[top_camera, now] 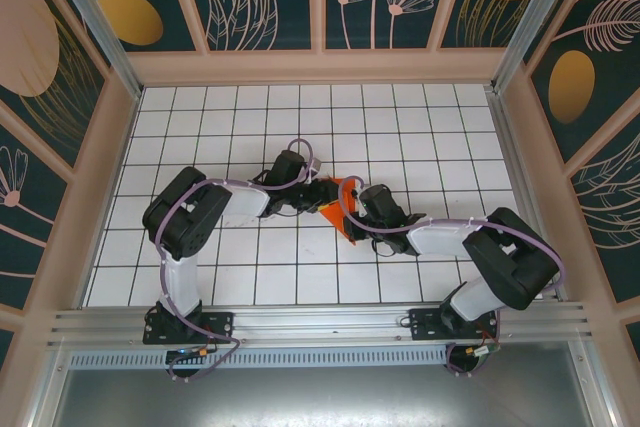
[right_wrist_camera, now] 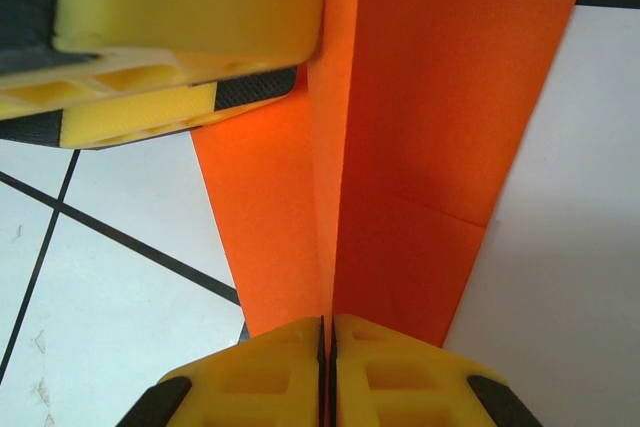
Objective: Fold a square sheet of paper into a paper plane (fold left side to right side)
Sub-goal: Fourth fold the wing at the center of the table.
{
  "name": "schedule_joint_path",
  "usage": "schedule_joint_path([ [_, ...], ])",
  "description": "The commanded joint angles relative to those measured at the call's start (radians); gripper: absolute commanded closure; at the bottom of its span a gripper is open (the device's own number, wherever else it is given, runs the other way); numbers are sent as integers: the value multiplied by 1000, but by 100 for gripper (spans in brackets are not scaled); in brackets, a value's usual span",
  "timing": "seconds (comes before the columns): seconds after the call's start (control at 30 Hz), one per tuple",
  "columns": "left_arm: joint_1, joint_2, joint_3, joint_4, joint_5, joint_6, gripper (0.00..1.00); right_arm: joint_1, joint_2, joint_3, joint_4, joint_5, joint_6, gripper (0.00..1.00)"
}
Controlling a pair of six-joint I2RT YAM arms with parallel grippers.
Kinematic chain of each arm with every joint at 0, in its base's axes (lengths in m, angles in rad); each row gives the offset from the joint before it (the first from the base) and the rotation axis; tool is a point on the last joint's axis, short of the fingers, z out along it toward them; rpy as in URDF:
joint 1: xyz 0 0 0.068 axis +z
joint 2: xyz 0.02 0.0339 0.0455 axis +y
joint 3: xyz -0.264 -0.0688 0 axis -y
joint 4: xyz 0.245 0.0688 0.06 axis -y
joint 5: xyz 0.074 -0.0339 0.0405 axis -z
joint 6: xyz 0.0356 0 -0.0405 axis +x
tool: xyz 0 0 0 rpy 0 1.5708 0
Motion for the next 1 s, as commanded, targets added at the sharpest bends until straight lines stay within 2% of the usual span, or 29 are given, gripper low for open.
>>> schedule_joint_path([
  [0.0,-5,23,27,-32,-5,15,54,-9,19,-8,21,-15,11,87],
  [0.43,-5,45,27,-75,-23,33,56,-14,29,-7,21,-28,11,87],
  [0.97,-6,60,55,-93,-37,39,56,-27,5,-8,25,-62,14,75],
])
